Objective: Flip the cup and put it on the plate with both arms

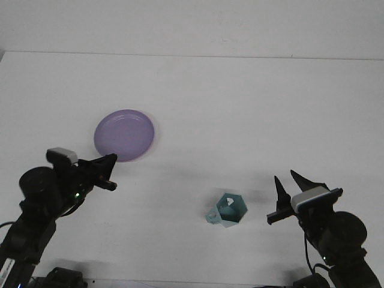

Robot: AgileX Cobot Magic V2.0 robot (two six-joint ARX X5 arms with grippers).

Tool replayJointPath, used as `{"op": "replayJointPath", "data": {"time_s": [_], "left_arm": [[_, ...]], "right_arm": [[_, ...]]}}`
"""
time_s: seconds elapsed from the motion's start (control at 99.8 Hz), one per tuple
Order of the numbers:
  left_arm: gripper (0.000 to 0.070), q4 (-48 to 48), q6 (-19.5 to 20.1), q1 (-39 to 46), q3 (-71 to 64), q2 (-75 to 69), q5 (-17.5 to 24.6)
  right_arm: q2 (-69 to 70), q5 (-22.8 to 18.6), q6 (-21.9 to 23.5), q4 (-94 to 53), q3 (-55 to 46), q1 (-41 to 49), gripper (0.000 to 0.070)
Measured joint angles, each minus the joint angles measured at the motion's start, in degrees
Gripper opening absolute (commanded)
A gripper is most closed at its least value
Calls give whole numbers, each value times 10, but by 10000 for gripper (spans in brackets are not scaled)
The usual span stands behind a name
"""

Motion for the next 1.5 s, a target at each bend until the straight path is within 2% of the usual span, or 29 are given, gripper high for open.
{"op": "replayJointPath", "data": {"time_s": [0.17, 0.2, 0.29, 0.321, 0.381, 0.501, 0.611, 0.701, 0.982, 1.322, 1.503], "left_arm": [[30, -83, 52, -94, 95, 136, 2], [64, -97, 59, -109, 111, 159, 2], [232, -130, 74, -150, 159, 223, 3], [268, -142, 79, -161, 176, 243, 3], [310, -164, 87, -182, 211, 284, 3], [318, -219, 101, -221, 288, 363, 4], [431, -279, 116, -254, 354, 433, 4], [464, -315, 124, -277, 399, 483, 4], [464, -389, 135, -342, 517, 616, 4], [464, -398, 146, -381, 556, 681, 4], [463, -389, 148, -387, 556, 708, -10]], "right_arm": [[-71, 33, 5, -1, -63, -3, 292], [-77, 34, 6, -4, -68, -3, 292], [-89, 37, 9, -1, -71, -3, 292], [-92, 39, 9, 3, -71, -3, 292], [-95, 45, 10, 3, -71, -3, 292], [-95, 45, 11, 2, -71, -3, 292], [-95, 45, 11, 2, -71, -3, 292], [-95, 45, 11, 2, -71, -3, 292], [-95, 45, 12, 2, -71, -3, 292], [-95, 45, 12, 2, -71, -3, 292], [-95, 45, 12, 2, -71, -3, 292]]}}
